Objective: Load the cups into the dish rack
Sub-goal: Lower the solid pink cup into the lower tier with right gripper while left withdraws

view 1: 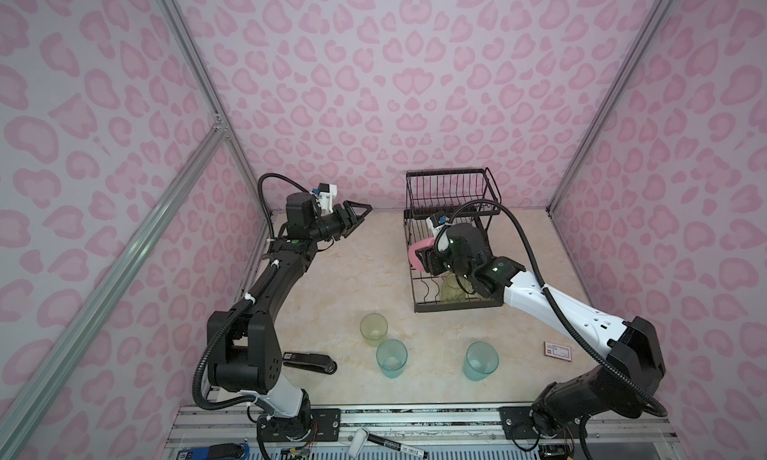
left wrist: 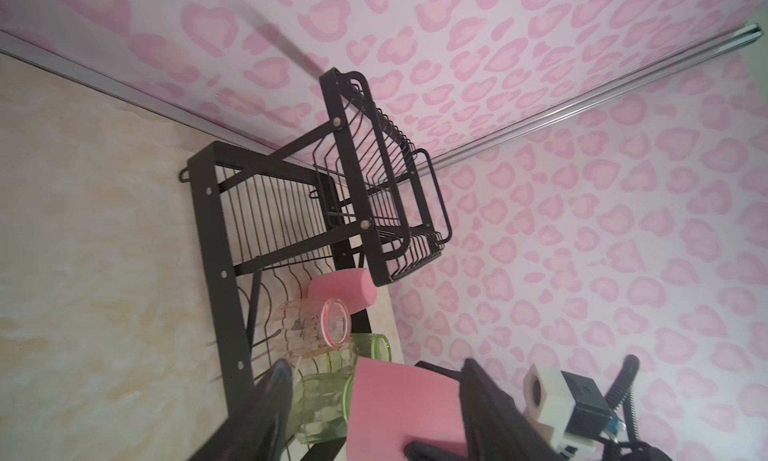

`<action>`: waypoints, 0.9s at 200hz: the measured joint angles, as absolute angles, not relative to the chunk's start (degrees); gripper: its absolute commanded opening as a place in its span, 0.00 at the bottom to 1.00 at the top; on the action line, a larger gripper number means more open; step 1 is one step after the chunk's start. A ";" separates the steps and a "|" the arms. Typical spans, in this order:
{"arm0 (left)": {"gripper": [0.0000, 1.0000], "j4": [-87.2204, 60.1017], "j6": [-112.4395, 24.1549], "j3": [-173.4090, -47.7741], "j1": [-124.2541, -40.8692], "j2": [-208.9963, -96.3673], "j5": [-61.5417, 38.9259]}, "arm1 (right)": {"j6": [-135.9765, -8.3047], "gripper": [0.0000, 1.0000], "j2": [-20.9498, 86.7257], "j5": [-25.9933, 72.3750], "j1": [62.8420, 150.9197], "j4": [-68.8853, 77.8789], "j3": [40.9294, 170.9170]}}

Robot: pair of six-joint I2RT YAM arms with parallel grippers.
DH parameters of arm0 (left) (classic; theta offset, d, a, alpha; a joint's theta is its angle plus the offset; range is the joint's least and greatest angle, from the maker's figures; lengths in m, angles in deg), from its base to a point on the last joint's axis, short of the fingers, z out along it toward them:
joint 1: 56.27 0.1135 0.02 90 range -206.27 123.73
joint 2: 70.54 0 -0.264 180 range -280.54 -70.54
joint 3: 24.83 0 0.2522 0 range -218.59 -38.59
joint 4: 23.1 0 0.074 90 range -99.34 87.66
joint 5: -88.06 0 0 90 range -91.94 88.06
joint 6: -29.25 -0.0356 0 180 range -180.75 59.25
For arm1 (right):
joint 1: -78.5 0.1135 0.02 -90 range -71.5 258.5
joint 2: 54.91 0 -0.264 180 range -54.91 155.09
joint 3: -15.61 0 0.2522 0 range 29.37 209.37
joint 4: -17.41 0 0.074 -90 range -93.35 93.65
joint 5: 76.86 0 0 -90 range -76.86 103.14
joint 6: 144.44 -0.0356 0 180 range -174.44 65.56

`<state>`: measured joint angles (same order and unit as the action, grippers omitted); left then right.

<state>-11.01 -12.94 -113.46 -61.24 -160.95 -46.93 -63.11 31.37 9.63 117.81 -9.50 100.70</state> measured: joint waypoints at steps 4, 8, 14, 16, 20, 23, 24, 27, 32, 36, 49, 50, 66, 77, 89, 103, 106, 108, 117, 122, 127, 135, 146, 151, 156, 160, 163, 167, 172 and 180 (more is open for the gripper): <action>0.67 -9.42 -13.96 -113.79 -61.00 -160.58 -46.47 | -62.98 0.53 31.48 9.13 117.83 -9.61 100.61; 0.67 -7.62 -14.99 -114.12 -60.70 -160.12 -45.97 | -62.89 0.53 31.61 8.49 117.81 -9.72 100.50; 0.67 -5.20 -16.67 -114.47 -60.24 -159.38 -45.03 | -62.82 0.53 31.83 7.79 117.83 -9.94 100.35; 0.68 -4.45 -17.22 -114.53 -60.15 -159.14 -44.70 | -62.82 0.53 31.91 7.53 117.83 -10.05 100.31; 0.68 -2.92 -18.29 -114.60 -59.95 -158.72 -43.98 | -62.80 0.53 32.04 7.01 117.85 -10.20 100.22; 0.68 -1.81 -19.01 -114.64 -59.80 -158.39 -43.39 | -62.80 0.53 32.20 6.64 117.87 -10.35 100.18; 0.69 -1.57 -19.17 -114.66 -59.76 -158.33 -43.21 | -62.80 0.53 32.24 6.48 117.87 -10.42 100.18; 0.69 -0.26 -19.95 -114.66 -59.61 -158.00 -42.40 | -62.78 0.53 32.37 6.09 117.89 -10.57 100.13; 0.70 1.38 -20.94 -114.66 -59.50 -157.63 -41.14 | -62.76 0.53 32.59 5.65 117.98 -10.81 100.07; 0.70 2.74 -21.83 -114.66 -59.43 -157.32 -40.13 | -62.71 0.53 32.79 5.63 118.07 -10.99 100.00; 0.70 6.21 -24.06 -114.45 -59.45 -156.54 -37.36 | -62.58 0.53 33.40 5.06 118.29 -11.40 99.98; 0.70 6.50 -24.30 -114.38 -59.45 -156.45 -37.05 | -62.58 0.53 33.44 5.04 118.29 -11.42 99.98; 0.71 9.71 -26.73 -113.48 -59.50 -155.44 -33.77 | -62.56 0.53 34.36 4.19 118.62 -11.82 100.22; 0.71 11.65 -28.17 -113.00 -59.50 -155.03 -31.37 | -62.41 0.52 35.08 3.77 118.81 -12.43 100.66; 0.72 13.45 -29.64 -112.46 -59.50 -154.52 -28.66 | -62.34 0.52 35.80 3.12 118.97 -12.87 101.31; 0.72 15.04 -31.03 -111.93 -59.50 -153.78 -26.08 | -62.19 0.52 36.57 2.24 119.12 -12.93 102.01; 0.72 15.26 -31.34 -111.82 -59.50 -153.56 -25.44 | -62.17 0.52 36.77 2.07 119.21 -12.95 102.16; 0.72 15.41 -31.54 -111.78 -59.50 -153.48 -25.07 | -62.17 0.52 36.88 1.96 119.25 -12.95 102.27; 0.73 15.85 -32.37 -111.58 -59.50 -153.02 -23.74 | -62.04 0.52 37.49 1.59 119.53 -13.04 102.65; 0.73 16.05 -32.65 -111.47 -59.50 -152.78 -23.06 | -61.91 0.52 37.88 1.48 119.71 -13.15 102.89; 0.73 16.29 -32.96 -111.39 -59.50 -152.58 -22.49 | -61.84 0.52 38.21 1.37 119.75 -13.35 103.08; 0.73 16.40 -33.48 -111.21 -59.50 -152.38 -21.77 | -61.77 0.52 38.78 1.15 120.10 -13.72 103.37; 0.73 16.42 -33.83 -110.93 -59.50 -152.25 -20.88 | -61.75 0.52 39.56 0.93 120.39 -14.42 103.94; 0.73 16.48 -33.94 -110.80 -59.50 -152.19 -20.74 | -61.75 0.52 39.91 0.69 120.50 -14.70 104.20; 0.73 16.55 -34.05 -110.69 -59.50 -152.14 -20.59 | -61.73 0.52 40.26 0.43 120.65 -15.03 104.53; 0.73 16.66 -34.23 -110.66 -59.50 -152.12 -20.42 | -61.73 0.52 40.50 0.19 120.76 -15.34 104.74; 0.73 16.66 -34.31 -110.62 -59.50 -152.10 -20.24 | -61.73 0.52 40.70 -0.05 120.82 -15.58 104.98; 0.73 16.68 -34.40 -110.60 -59.50 -152.05 -20.05 | -61.66 0.52 40.96 -0.27 120.91 -15.86 105.22; 0.73 16.70 -34.47 -110.60 -59.50 -151.99 -20.00 | -61.49 0.52 41.27 -0.49 120.95 -16.19 105.53; 0.73 16.68 -34.86 -110.56 -59.50 -151.86 -19.98 | -61.38 0.52 41.71 -0.82 121.15 -16.80 106.01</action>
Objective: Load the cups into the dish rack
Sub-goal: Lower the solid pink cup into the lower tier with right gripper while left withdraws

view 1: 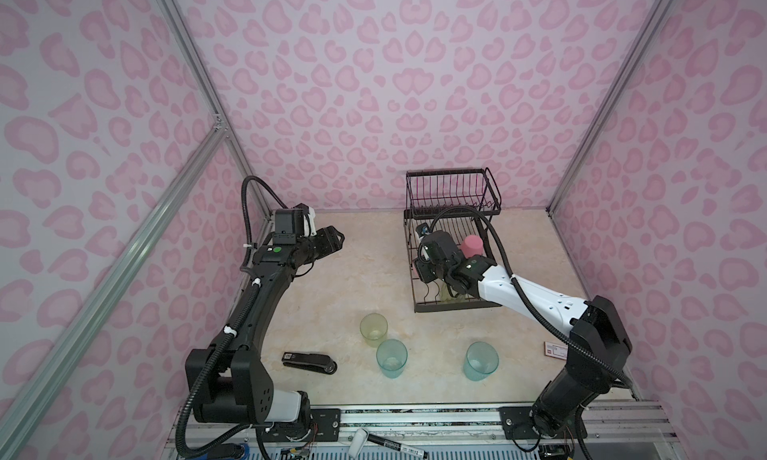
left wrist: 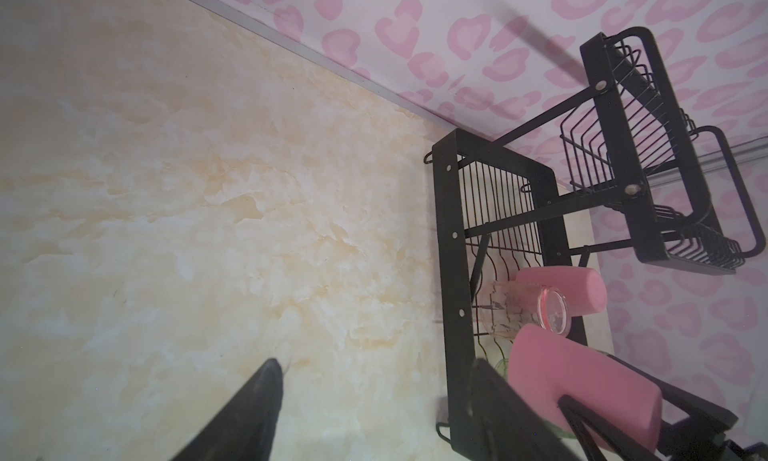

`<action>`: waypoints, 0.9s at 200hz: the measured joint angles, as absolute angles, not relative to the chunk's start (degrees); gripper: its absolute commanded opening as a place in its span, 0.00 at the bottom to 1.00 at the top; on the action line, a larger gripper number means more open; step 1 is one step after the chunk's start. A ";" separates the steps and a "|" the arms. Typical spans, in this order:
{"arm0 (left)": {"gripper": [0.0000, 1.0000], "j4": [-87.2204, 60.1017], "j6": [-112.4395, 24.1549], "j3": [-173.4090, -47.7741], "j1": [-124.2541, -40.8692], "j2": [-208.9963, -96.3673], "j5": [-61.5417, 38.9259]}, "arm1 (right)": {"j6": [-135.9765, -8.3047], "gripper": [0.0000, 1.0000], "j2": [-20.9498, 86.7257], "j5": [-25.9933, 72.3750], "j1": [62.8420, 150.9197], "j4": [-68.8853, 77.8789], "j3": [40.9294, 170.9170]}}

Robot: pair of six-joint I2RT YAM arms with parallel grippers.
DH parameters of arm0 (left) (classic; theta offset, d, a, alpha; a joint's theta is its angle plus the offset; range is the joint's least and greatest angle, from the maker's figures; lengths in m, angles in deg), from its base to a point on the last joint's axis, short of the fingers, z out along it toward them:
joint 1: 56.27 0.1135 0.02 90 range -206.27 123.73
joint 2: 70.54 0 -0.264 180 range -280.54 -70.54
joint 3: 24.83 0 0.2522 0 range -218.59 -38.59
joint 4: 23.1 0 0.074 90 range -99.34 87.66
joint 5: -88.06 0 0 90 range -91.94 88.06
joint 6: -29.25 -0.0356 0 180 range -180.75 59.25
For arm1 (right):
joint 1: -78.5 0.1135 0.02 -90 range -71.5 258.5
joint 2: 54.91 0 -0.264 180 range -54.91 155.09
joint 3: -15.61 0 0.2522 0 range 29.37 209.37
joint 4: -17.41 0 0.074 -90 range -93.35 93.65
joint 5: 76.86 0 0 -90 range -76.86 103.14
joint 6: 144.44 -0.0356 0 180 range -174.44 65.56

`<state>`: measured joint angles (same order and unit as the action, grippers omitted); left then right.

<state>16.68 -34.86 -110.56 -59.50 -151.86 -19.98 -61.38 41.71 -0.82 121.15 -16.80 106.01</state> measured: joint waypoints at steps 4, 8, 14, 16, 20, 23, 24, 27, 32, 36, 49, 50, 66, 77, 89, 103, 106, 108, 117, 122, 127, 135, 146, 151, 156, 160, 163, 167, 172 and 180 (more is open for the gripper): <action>0.73 16.68 -34.88 -110.51 -59.50 -151.75 -19.98 | -61.38 0.52 41.92 -0.93 121.22 -17.04 106.16; 0.74 16.68 -34.90 -110.49 -59.50 -151.68 -19.96 | -61.38 0.52 42.08 -1.01 121.26 -17.30 106.30; 0.74 16.68 -34.97 -110.42 -59.50 -151.55 -19.96 | -61.40 0.52 42.36 -1.10 121.41 -17.85 106.51; 0.74 16.68 -35.03 -110.42 -59.50 -151.51 -19.96 | -61.40 0.52 42.43 -1.17 121.46 -18.02 106.54; 0.74 16.68 -35.06 -110.42 -59.50 -151.46 -19.96 | -61.40 0.52 42.51 -1.36 121.50 -18.22 106.60; 0.73 16.66 -35.06 -110.40 -59.50 -151.42 -19.96 | -61.40 0.52 42.60 -1.45 121.55 -18.51 106.60; 0.74 16.66 -35.06 -110.40 -59.50 -151.42 -19.96 | -61.40 0.52 42.60 -1.45 121.57 -18.55 106.60; 0.73 16.66 -35.06 -110.40 -59.50 -151.42 -19.96 | -61.40 0.52 42.67 -1.52 121.61 -18.79 106.60; 0.73 16.66 -35.06 -110.36 -59.50 -151.40 -19.98 | -61.42 0.52 42.69 -1.71 121.72 -19.12 106.58; 0.74 16.66 -35.06 -110.34 -59.50 -151.40 -19.98 | -61.42 0.52 42.69 -1.84 121.81 -19.27 106.51; 0.74 16.64 -35.06 -110.18 -59.50 -151.40 -20.00 | -61.60 0.52 42.69 -2.15 122.07 -19.55 106.21; 0.74 16.64 -35.06 -110.18 -59.50 -151.40 -20.00 | -61.58 0.52 42.69 -2.19 122.11 -19.55 106.14; 0.73 16.62 -35.06 -109.99 -59.50 -151.40 -20.15 | -61.64 0.52 42.69 -2.48 122.42 -20.04 105.40; 0.73 16.59 -35.03 -109.92 -59.50 -151.38 -20.20 | -61.88 0.52 42.69 -2.59 122.66 -20.12 104.88; 0.73 16.42 -35.03 -109.75 -59.52 -151.31 -20.26 | -62.30 0.52 42.69 -2.76 122.92 -20.17 104.46; 0.73 16.29 -35.03 -109.64 -59.61 -151.29 -20.48 | -62.39 0.52 42.69 -2.94 123.25 -20.19 104.13; 0.73 16.29 -35.01 -109.62 -59.61 -151.29 -20.55 | -62.39 0.52 42.69 -2.96 123.34 -20.21 104.07; 0.73 16.29 -35.01 -109.59 -59.61 -151.29 -20.64 | -62.41 0.52 42.71 -2.96 123.40 -20.21 104.04; 0.73 16.27 -35.01 -109.55 -59.61 -151.29 -20.83 | -62.41 0.52 42.91 -2.96 123.42 -20.21 104.02; 0.73 16.27 -35.01 -109.55 -59.61 -151.29 -20.90 | -62.41 0.52 43.04 -2.96 123.49 -20.19 104.02; 0.73 16.27 -35.01 -109.55 -59.61 -151.29 -20.96 | -62.41 0.52 43.17 -2.96 123.49 -20.19 104.02; 0.73 16.27 -35.01 -109.53 -59.61 -151.29 -21.05 | -62.43 0.52 43.43 -2.94 123.49 -20.23 104.02; 0.73 16.18 -34.99 -109.44 -59.61 -151.29 -21.09 | -62.43 0.52 43.78 -2.92 123.49 -20.21 104.02; 0.73 16.22 -34.95 -109.42 -59.61 -151.29 -21.16 | -62.43 0.52 43.98 -2.92 123.49 -20.23 104.02; 0.73 16.20 -34.90 -109.40 -59.61 -151.29 -21.25 | -62.43 0.52 44.18 -2.92 123.49 -20.23 104.02; 0.73 16.18 -34.79 -109.35 -59.61 -151.29 -21.25 | -62.43 0.52 44.37 -2.92 123.49 -20.23 104.02; 0.73 16.18 -34.82 -109.35 -59.61 -151.29 -21.27 | -62.43 0.53 44.53 -2.92 123.49 -20.23 104.02; 0.73 16.18 -34.79 -109.33 -59.65 -151.29 -21.29 | -62.43 0.53 44.68 -2.89 123.49 -20.25 104.02; 0.73 16.18 -34.79 -109.33 -59.67 -151.29 -21.38 | -62.45 0.53 44.90 -2.89 123.49 -20.34 104.02; 0.73 16.16 -34.79 -109.33 -59.69 -151.29 -21.49 | -62.47 0.53 45.14 -2.85 123.49 -20.36 103.91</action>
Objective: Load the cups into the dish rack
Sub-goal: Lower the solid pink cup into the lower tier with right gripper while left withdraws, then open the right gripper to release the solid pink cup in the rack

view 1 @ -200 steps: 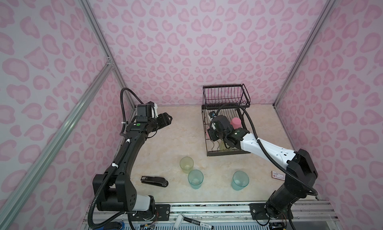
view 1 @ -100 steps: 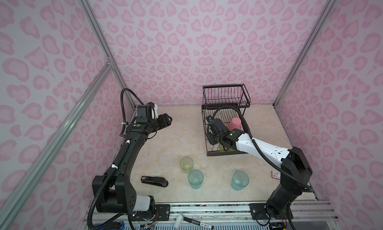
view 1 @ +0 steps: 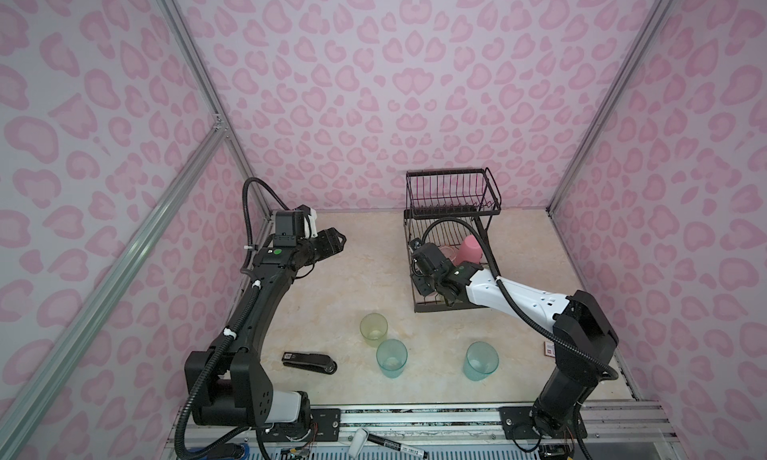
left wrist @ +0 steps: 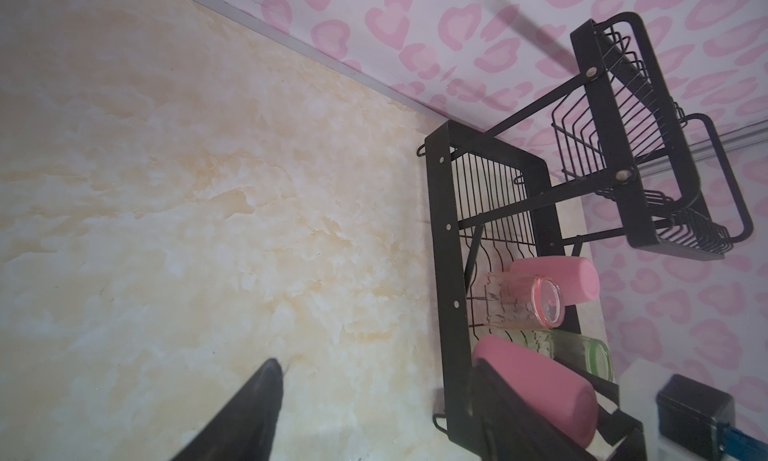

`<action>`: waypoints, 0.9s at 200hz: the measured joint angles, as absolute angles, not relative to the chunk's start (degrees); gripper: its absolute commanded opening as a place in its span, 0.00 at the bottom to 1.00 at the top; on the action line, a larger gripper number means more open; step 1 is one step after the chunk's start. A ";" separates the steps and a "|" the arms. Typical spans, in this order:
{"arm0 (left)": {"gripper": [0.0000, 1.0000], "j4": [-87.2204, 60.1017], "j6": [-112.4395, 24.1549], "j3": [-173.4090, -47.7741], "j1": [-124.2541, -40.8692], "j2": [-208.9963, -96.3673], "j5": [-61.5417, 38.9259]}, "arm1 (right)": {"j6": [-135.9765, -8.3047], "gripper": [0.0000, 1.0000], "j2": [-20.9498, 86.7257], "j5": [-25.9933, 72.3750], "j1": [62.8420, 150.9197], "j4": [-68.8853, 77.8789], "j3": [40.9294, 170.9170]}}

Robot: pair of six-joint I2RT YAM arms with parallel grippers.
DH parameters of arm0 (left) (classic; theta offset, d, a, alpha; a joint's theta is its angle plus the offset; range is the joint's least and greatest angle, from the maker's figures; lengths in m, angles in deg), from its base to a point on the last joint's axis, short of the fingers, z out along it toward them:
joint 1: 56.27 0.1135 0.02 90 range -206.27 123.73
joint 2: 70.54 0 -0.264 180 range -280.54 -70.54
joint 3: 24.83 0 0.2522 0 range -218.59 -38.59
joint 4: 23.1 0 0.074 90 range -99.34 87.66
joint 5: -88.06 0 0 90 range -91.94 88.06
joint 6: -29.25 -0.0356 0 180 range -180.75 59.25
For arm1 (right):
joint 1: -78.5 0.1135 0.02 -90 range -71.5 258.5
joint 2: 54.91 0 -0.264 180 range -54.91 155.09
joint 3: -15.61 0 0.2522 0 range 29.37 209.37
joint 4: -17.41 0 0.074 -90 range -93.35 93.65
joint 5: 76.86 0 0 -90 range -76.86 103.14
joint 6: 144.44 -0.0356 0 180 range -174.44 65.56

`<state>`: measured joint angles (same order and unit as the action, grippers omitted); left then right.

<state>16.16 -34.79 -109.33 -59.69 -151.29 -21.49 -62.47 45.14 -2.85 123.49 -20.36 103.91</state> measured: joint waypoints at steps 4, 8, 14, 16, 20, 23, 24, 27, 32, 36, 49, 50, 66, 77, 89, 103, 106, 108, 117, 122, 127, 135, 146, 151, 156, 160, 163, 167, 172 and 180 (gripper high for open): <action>0.73 16.16 -34.79 -109.33 -59.71 -151.29 -21.49 | -62.52 0.53 45.18 -2.83 123.49 -20.36 103.80; 0.73 16.13 -34.79 -109.33 -59.71 -151.29 -21.53 | -62.65 0.54 45.22 -2.74 123.49 -20.43 103.69; 0.73 16.05 -34.79 -109.33 -59.74 -151.29 -21.60 | -62.82 0.54 45.31 -2.61 123.49 -20.52 103.59; 0.73 16.03 -34.79 -109.33 -59.76 -151.29 -21.62 | -62.84 0.54 45.36 -2.54 123.49 -20.54 103.56; 0.73 15.98 -34.79 -109.33 -59.76 -151.29 -21.64 | -62.84 0.55 45.44 -2.43 123.49 -20.47 103.48; 0.73 15.96 -34.79 -109.33 -59.76 -151.29 -21.64 | -62.84 0.55 45.53 -2.28 123.49 -20.47 103.43; 0.73 15.94 -34.79 -109.33 -59.76 -151.29 -21.64 | -62.84 0.55 45.57 -2.28 123.49 -20.45 103.41; 0.73 15.94 -34.79 -109.33 -59.76 -151.29 -21.64 | -62.84 0.55 45.66 -2.24 123.49 -20.47 103.37; 0.73 15.92 -34.79 -109.33 -59.76 -151.29 -21.66 | -62.87 0.55 45.84 -2.24 123.49 -20.47 103.28; 0.73 15.89 -34.79 -109.33 -59.76 -151.29 -21.66 | -62.91 0.56 45.99 -2.11 123.49 -20.47 103.21; 0.73 15.83 -34.79 -109.22 -59.76 -151.25 -21.66 | -63.13 0.57 46.49 -1.78 123.49 -20.52 103.04; 0.73 15.85 -34.79 -109.20 -59.76 -151.25 -21.66 | -63.15 0.57 46.51 -1.78 123.49 -20.52 103.02; 0.73 15.85 -34.77 -109.11 -59.76 -151.25 -21.68 | -63.72 0.58 46.84 -1.39 123.49 -20.49 102.73; 0.73 15.85 -34.77 -109.11 -59.76 -151.22 -21.68 | -63.89 0.61 46.99 -1.28 123.49 -20.43 102.69; 0.73 15.83 -34.77 -109.09 -59.76 -151.20 -21.68 | -63.89 0.64 47.02 -0.95 123.49 -20.47 102.65; 0.73 15.83 -34.77 -108.96 -59.76 -151.11 -21.71 | -63.89 0.69 47.02 -0.84 123.49 -20.25 102.60; 0.73 15.83 -34.77 -108.92 -59.76 -151.09 -21.71 | -63.92 0.70 47.04 -0.77 123.49 -20.23 102.56; 0.73 15.83 -34.77 -108.92 -59.76 -151.09 -21.71 | -63.92 0.70 47.04 -0.75 123.49 -20.23 102.54; 0.73 15.83 -34.77 -108.89 -59.76 -151.03 -21.71 | -63.92 0.73 47.08 -0.75 123.49 -20.25 102.43; 0.73 15.83 -34.75 -108.85 -59.76 -150.98 -21.71 | -63.89 0.74 47.10 -0.73 123.49 -20.25 102.43; 0.73 15.83 -34.75 -108.83 -59.76 -150.98 -21.73 | -63.94 0.76 47.10 -0.73 123.49 -20.25 102.43; 0.73 15.83 -34.75 -108.83 -59.76 -150.98 -21.75 | -63.92 0.78 47.10 -0.73 123.49 -20.25 102.43; 0.73 15.83 -34.75 -108.81 -59.76 -150.98 -21.86 | -63.92 0.81 47.10 -0.73 123.49 -20.23 102.43; 0.73 15.83 -34.75 -108.81 -59.76 -150.98 -21.88 | -63.92 0.82 47.10 -0.73 123.49 -20.25 102.43; 0.74 15.81 -34.75 -108.78 -59.76 -150.98 -21.88 | -63.89 0.82 47.10 -0.75 123.49 -20.25 102.43; 0.74 15.81 -34.77 -108.78 -59.76 -150.98 -21.88 | -63.89 0.83 47.06 -0.75 123.49 -20.25 102.43; 0.73 15.81 -34.77 -108.78 -59.76 -150.98 -21.88 | -63.89 0.84 47.04 -0.75 123.49 -20.25 102.43; 0.74 15.81 -34.75 -108.78 -59.76 -150.98 -21.88 | -63.89 0.84 46.95 -0.75 123.49 -20.25 102.43; 0.73 15.81 -34.77 -108.78 -59.76 -150.98 -21.90 | -63.89 0.84 46.82 -0.77 123.49 -20.28 102.43; 0.74 15.81 -34.77 -108.78 -59.76 -150.98 -21.90 | -63.89 0.85 46.56 -0.75 123.49 -20.25 102.43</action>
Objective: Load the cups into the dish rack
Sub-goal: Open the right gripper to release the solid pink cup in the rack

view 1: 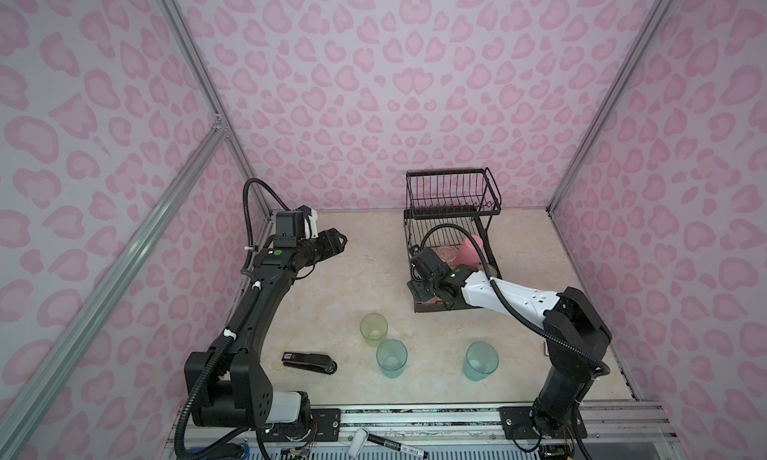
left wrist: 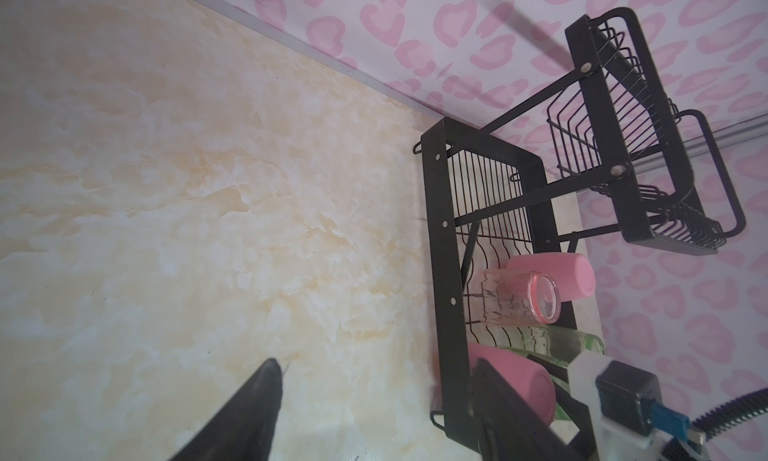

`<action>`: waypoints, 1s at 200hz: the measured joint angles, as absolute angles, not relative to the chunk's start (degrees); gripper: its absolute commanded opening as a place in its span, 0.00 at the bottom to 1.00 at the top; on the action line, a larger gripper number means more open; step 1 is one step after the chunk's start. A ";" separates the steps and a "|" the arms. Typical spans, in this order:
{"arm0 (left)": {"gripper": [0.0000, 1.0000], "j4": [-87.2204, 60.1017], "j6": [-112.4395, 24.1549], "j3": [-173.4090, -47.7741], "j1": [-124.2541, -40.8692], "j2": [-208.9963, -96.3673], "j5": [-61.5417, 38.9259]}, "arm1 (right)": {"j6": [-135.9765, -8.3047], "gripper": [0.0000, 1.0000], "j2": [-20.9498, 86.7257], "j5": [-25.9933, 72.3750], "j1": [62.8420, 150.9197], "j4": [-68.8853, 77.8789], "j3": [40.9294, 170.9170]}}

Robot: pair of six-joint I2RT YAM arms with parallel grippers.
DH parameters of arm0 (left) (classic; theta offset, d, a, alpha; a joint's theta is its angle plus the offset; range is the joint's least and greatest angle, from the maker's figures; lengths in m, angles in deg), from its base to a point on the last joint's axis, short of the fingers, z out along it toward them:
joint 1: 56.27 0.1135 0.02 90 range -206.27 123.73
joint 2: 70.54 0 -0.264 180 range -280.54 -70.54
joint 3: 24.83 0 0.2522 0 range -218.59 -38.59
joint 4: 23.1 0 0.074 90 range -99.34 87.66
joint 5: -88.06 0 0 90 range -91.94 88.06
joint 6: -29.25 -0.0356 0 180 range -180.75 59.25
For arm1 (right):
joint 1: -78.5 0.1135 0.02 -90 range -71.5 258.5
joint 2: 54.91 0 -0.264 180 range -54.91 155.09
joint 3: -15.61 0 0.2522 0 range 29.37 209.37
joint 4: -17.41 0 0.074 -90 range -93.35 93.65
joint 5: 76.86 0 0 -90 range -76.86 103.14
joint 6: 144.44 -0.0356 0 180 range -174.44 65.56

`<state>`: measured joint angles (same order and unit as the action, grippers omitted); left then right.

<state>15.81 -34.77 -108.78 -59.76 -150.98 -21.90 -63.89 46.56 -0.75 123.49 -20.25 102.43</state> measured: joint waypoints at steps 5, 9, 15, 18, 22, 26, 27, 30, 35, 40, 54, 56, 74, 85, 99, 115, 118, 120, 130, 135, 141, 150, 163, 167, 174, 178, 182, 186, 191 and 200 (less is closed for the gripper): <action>0.74 15.81 -34.77 -108.78 -59.76 -150.98 -21.90 | -63.89 0.86 46.32 -0.75 123.49 -20.28 102.43; 0.74 15.81 -34.77 -108.78 -59.76 -150.98 -21.90 | -63.89 0.86 46.19 -0.75 123.49 -20.28 102.43; 0.74 15.81 -34.77 -108.78 -59.76 -150.98 -21.90 | -63.87 0.86 45.95 -0.77 123.49 -20.25 102.45; 0.74 15.81 -34.77 -108.78 -59.76 -150.98 -21.90 | -63.85 0.86 45.77 -0.77 123.47 -20.25 102.45; 0.74 15.81 -34.77 -108.78 -59.76 -150.98 -21.88 | -63.85 0.86 45.62 -0.77 123.47 -20.25 102.45; 0.74 15.81 -34.77 -108.78 -59.76 -150.98 -21.88 | -63.85 0.86 45.44 -0.77 123.47 -20.28 102.47; 0.74 15.81 -34.77 -108.78 -59.76 -150.98 -21.88 | -63.83 0.86 45.40 -0.77 123.47 -20.28 102.49; 0.74 15.81 -34.79 -108.78 -59.76 -150.98 -21.88 | -63.83 0.86 45.33 -0.77 123.47 -20.30 102.54; 0.74 15.81 -34.79 -108.78 -59.76 -150.98 -21.88 | -63.83 0.86 45.16 -0.75 123.47 -20.25 102.67; 0.74 15.81 -34.79 -108.78 -59.76 -150.98 -21.86 | -63.78 0.86 45.01 -0.75 123.45 -20.28 102.80; 0.74 15.81 -34.79 -108.78 -59.76 -150.98 -21.86 | -63.70 0.87 44.37 -0.75 123.45 -20.28 103.06; 0.74 15.81 -34.79 -108.78 -59.76 -150.98 -21.86 | -63.70 0.87 44.26 -0.73 123.45 -20.30 103.08; 0.74 15.83 -34.79 -108.76 -59.85 -150.96 -21.77 | -63.70 0.87 43.02 -0.75 123.45 -20.30 103.10; 0.75 15.83 -34.79 -108.76 -59.89 -150.92 -21.47 | -63.70 0.87 42.19 -0.73 123.45 -20.30 103.10; 0.75 15.83 -34.84 -108.76 -60.09 -150.85 -21.29 | -63.70 0.87 41.14 -0.53 123.49 -20.30 103.10; 0.75 16.07 -35.10 -108.83 -60.57 -150.85 -20.72 | -63.72 0.87 39.85 -0.29 123.49 -20.25 103.06; 0.75 16.18 -35.19 -108.85 -60.68 -150.87 -20.59 | -63.74 0.87 39.61 -0.29 123.49 -20.25 103.02; 0.75 16.27 -35.25 -108.89 -60.79 -150.87 -20.53 | -63.76 0.87 39.41 -0.29 123.49 -20.23 102.97; 0.75 16.83 -35.25 -109.22 -61.20 -150.90 -20.20 | -63.87 0.87 38.60 -0.23 123.51 -20.23 102.73; 0.75 17.14 -35.30 -109.44 -61.42 -150.92 -19.91 | -63.87 0.87 38.25 -0.14 123.51 -20.25 102.62; 0.75 17.51 -35.38 -109.68 -61.81 -150.92 -19.63 | -63.89 0.87 37.82 -0.05 123.51 -20.23 102.47; 0.75 17.91 -35.47 -109.92 -62.32 -150.92 -19.30 | -64.03 0.86 37.05 0.14 123.51 -20.25 102.12; 0.74 18.54 -35.78 -109.96 -63.12 -150.87 -18.14 | -64.42 0.84 35.78 0.14 123.51 -20.25 101.51; 0.74 18.93 -35.91 -109.96 -63.28 -150.81 -18.06 | -64.57 0.84 35.30 0.12 123.51 -20.25 101.31; 0.75 19.44 -35.91 -109.79 -63.56 -150.52 -17.82 | -64.90 0.82 34.45 0.19 123.49 -20.30 100.92; 0.74 19.59 -35.97 -109.51 -63.80 -150.20 -17.60 | -65.07 0.82 33.95 0.23 123.49 -20.32 100.70; 0.74 19.72 -36.13 -109.11 -64.02 -149.76 -17.27 | -65.40 0.81 33.36 0.25 123.47 -20.30 100.42; 0.74 19.87 -36.19 -108.74 -64.20 -149.32 -17.03 | -65.56 0.81 32.70 0.36 123.36 -20.28 100.09; 0.74 20.27 -36.37 -108.11 -64.46 -148.54 -16.72 | -65.77 0.80 31.94 0.47 123.21 -20.39 99.70; 0.74 21.14 -36.39 -107.08 -65.31 -147.25 -15.76 | -66.39 0.78 30.34 0.78 122.88 -20.43 98.78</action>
<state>21.14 -36.39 -107.08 -65.31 -147.25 -15.76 -66.39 30.34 0.78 122.88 -20.43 98.78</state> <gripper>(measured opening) 0.739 0.802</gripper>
